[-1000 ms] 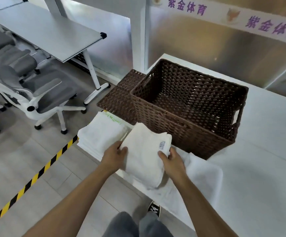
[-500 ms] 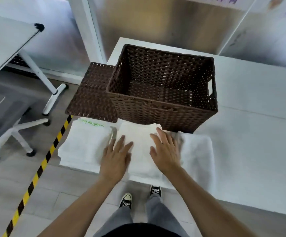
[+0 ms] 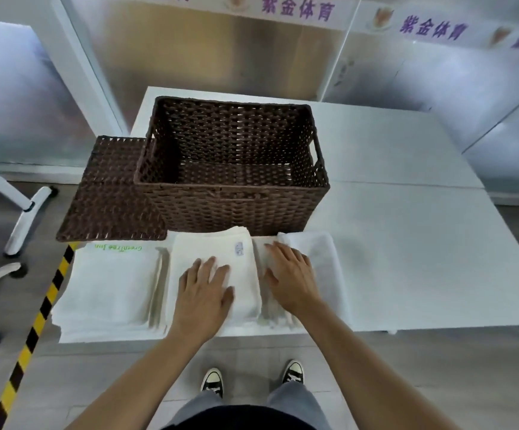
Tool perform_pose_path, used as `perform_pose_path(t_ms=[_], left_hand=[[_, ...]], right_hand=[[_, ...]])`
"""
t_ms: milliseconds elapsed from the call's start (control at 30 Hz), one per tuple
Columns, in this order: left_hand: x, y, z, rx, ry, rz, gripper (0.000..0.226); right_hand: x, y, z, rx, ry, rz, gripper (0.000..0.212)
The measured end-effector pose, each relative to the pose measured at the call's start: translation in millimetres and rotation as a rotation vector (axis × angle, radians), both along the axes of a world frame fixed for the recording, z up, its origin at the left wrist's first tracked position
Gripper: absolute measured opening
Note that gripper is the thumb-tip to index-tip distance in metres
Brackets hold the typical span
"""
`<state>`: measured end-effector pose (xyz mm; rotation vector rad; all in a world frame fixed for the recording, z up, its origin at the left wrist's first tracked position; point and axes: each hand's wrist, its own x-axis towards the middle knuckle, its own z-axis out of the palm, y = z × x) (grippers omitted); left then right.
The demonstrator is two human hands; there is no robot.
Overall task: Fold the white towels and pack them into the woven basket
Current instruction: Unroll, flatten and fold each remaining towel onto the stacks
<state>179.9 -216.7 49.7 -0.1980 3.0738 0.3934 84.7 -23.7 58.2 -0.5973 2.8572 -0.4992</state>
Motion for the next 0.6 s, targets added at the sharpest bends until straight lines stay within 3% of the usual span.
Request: perform_pose_path(t_ms=[233,600], left_hand=[[-18.2,76.2,6.5,0.078,0.095,-0.103,0.043],[-60.7,169.0,-32.2,0.257,-0.084,-0.057,0.052]], right_hand=[[-18.4,66.5,2.4,-0.02,0.01,-0.06,0.049],[-44.5,154.1,-48.7,-0.166,-0.067,-0.059,0.044]])
